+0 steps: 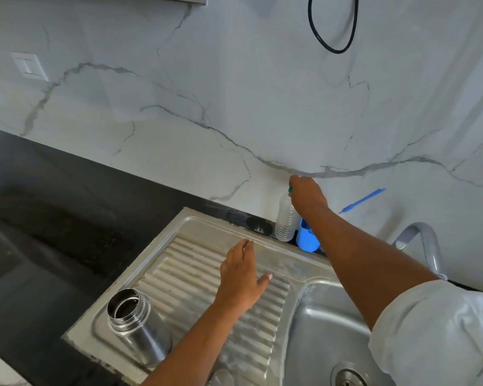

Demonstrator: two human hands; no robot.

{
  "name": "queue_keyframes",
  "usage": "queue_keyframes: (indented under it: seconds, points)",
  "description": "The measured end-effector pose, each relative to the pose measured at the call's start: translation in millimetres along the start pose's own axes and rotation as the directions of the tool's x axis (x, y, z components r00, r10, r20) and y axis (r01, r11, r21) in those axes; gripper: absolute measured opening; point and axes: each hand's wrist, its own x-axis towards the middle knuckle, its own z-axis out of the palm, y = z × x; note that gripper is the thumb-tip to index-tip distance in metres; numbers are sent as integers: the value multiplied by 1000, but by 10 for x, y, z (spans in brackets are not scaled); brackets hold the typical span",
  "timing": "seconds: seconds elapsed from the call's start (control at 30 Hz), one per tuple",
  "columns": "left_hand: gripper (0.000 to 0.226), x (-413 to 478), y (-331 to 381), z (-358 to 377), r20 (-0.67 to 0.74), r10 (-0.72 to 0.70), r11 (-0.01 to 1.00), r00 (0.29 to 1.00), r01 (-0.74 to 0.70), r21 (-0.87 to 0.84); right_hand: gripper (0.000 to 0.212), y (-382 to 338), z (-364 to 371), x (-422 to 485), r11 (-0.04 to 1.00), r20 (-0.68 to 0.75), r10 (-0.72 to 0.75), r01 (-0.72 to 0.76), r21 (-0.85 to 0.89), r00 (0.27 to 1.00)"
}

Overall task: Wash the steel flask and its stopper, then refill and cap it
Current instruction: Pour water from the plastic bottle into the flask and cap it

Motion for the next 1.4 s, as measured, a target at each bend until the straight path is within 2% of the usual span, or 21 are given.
queue_keyframes:
  seconds: [0.4, 0.53, 0.63, 0.73, 0.93, 1.1, 1.3, 1.4]
  points:
    - [87, -16, 48, -19, -10, -5, 1000, 1000, 6, 16, 31, 32, -135, -158, 999, -7, -31, 31, -42, 999]
    - [88, -40, 78, -77, -22, -11, 1000, 1000, 11, 18, 34, -37, -217, -334, 995, -117, -87, 92, 44, 989]
    - [89, -85, 101, -146, -34, -9, 1000, 999, 10, 27, 36, -157, -234, -590, 981, -141, -159, 173, 92, 977]
    - [88, -191, 89, -215, -46, -12, 999, 999, 14, 45, 33, -317, -173, -983, 950, -143, -173, 204, 236, 974]
    - [83, -544, -26, -292, -107, 12, 996, 994, -3, 85, 25, -520, 120, -1781, 856, 18, -230, 194, 480, 973]
    - [62, -1166, -250, -293, -227, -5, 999, 974, 16, 46, 25, -789, 389, -2358, 810, 188, -332, 178, 559, 924]
    - [33, -1830, -568, -325, -413, -93, 993, 906, 55, -103, 38, -1298, 692, -2677, 839, 338, -452, 265, 475, 826]
    - [29, -2084, -690, -290, -471, -248, 957, 846, 139, -254, 52, -1546, 827, -2768, 864, 409, -469, 310, 396, 783]
